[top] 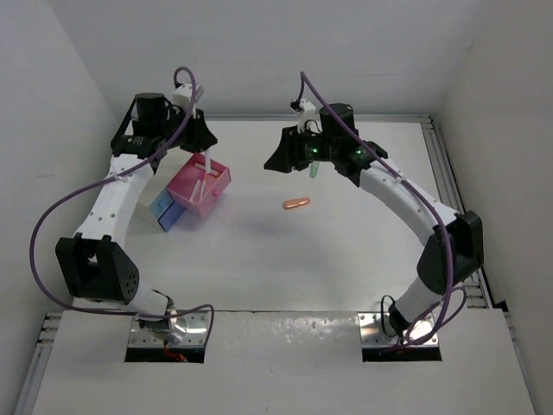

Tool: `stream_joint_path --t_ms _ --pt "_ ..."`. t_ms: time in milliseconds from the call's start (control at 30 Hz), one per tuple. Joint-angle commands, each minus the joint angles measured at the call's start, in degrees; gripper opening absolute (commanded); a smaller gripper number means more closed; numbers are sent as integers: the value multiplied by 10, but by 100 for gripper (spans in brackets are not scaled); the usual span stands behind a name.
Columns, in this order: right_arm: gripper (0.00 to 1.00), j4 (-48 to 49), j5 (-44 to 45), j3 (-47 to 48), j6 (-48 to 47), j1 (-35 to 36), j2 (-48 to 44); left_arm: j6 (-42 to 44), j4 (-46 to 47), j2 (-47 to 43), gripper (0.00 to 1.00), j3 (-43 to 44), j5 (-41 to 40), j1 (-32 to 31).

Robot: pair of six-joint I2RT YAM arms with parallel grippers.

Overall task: Sort the stationery into containers
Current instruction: Place the pen in the drawer, then close the drawer in the storage box.

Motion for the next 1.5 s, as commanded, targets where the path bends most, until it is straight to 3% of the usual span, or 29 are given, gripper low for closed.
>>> stream_joint_path --t_ms 0,100,400,500,533,600,700,833,1067,1467 --pt "42 -18 11 -12 -27 -11 -19 158 -80 12 0 23 -156 -6" --pt "38 -28 11 -12 -31 -15 -6 187 -107 43 0 42 -186 -6" --pt "10 -22 14 -8 -13 -17 27 223 -117 100 11 39 -211 -10" --pt "4 -14 18 -7 -2 -17 40 236 -142 105 29 57 -199 -10" --pt "4 -13 25 -3 1 -15 45 239 -147 103 54 61 -196 -10" --pt "2 -7 32 -1 21 -14 61 224 -141 87 72 64 -191 -10" --pt "0 29 49 3 53 -8 83 194 -111 46 80 65 -174 -10" --pt "0 61 61 33 81 22 128 151 -91 16 80 91 -180 0" --pt "0 137 61 81 173 68 221 144 -153 20 72 93 -190 67" --pt "0 194 89 142 252 101 312 244 -182 55 72 63 -284 108"
